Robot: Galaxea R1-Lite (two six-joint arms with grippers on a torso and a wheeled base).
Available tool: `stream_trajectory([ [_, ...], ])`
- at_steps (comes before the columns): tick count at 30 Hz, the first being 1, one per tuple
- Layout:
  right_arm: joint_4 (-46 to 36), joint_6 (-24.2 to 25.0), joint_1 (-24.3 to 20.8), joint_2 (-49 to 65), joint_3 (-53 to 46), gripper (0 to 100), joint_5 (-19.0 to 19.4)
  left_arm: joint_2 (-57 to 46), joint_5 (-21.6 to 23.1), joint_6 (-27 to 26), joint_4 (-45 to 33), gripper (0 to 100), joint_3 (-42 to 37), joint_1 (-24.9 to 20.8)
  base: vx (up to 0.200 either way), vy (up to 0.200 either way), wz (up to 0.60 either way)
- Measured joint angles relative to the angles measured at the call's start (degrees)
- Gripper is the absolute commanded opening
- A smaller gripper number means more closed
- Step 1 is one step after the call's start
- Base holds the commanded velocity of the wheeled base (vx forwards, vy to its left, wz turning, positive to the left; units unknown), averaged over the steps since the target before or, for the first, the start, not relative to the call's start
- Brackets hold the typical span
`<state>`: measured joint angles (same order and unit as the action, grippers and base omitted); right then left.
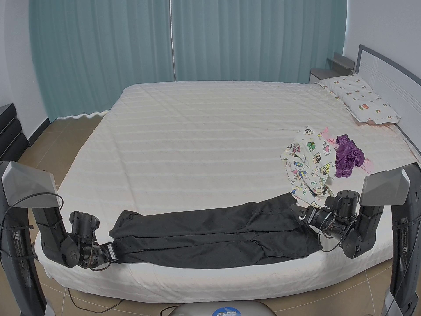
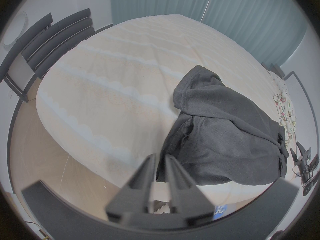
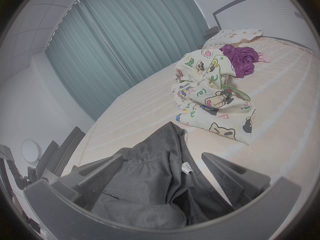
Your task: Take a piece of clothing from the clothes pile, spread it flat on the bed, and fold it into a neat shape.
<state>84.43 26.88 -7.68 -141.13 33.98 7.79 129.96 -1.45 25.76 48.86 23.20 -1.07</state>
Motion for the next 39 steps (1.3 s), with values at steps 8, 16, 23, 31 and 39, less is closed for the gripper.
stream_trajectory([
  [8, 0.09, 0.02, -0.06, 0.00, 0.04, 100, 0.00, -2.45, 0.33, 2.73, -0.01, 100, 0.85, 0.06, 0.000, 0.000, 0.00],
  [16, 0.30, 0.00, -0.26, -0.07, 0.00, 100, -0.02, -6.07, 0.44, 4.97, -7.01, 100, 7.86, 0.11, 0.000, 0.000, 0.00],
  [23, 0.61, 0.02, -0.59, -0.41, -0.29, 100, -0.05, -6.73, 6.42, 5.08, -21.22, 100, 16.96, 0.72, 0.000, 0.000, 0.00],
  [31, 0.72, 0.02, -0.76, -1.04, -0.21, 100, -0.07, -5.38, 9.57, 6.36, -21.85, 100, 19.99, 1.54, 0.000, 0.000, 0.00],
  [39, 0.85, 2.38, -0.59, -0.66, 0.28, 100, -0.10, -5.13, 9.68, 10.69, -19.58, 100, 20.18, 1.49, 0.125, 0.000, 0.00],
])
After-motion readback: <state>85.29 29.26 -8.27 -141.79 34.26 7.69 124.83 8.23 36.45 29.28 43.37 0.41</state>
